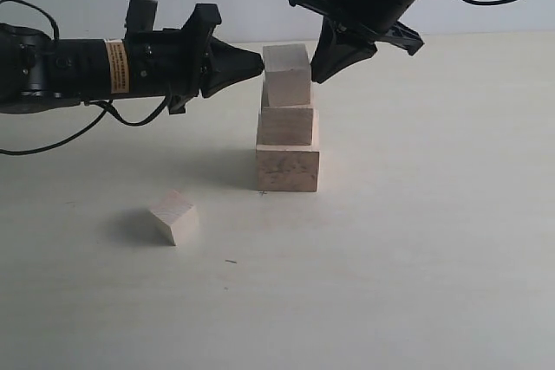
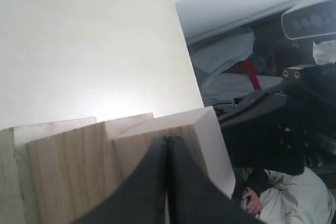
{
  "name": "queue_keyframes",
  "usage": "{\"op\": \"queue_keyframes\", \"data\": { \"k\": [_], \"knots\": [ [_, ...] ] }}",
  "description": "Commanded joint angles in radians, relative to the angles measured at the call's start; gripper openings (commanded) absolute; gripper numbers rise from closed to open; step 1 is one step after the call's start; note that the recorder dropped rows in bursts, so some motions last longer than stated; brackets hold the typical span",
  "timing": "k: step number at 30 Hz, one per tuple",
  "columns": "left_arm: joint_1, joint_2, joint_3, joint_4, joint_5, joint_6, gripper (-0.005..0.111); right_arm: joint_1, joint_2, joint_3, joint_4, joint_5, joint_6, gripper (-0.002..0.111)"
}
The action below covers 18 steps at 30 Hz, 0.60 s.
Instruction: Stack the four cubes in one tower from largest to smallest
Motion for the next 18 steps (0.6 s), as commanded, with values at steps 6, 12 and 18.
{"op": "queue_keyframes", "data": {
  "k": [6, 12, 18],
  "knots": [
    [-0.004, -0.01, 0.004, -0.02, 0.016, 0.012, 0.0, 0.0, -0.013, 0.004, 0.056, -0.003, -0.01, 0.0],
    [-0.004, -0.01, 0.004, -0.018, 0.002, 0.012, 0.0, 0.0, -0.013, 0.004, 0.058, -0.003, -0.01, 0.0],
    [-0.004, -0.01, 0.004, -0.011, -0.001, 0.012, 0.0, 0.0, -0.014, 0.004, 0.024, -0.003, -0.01, 0.0]
  ]
}}
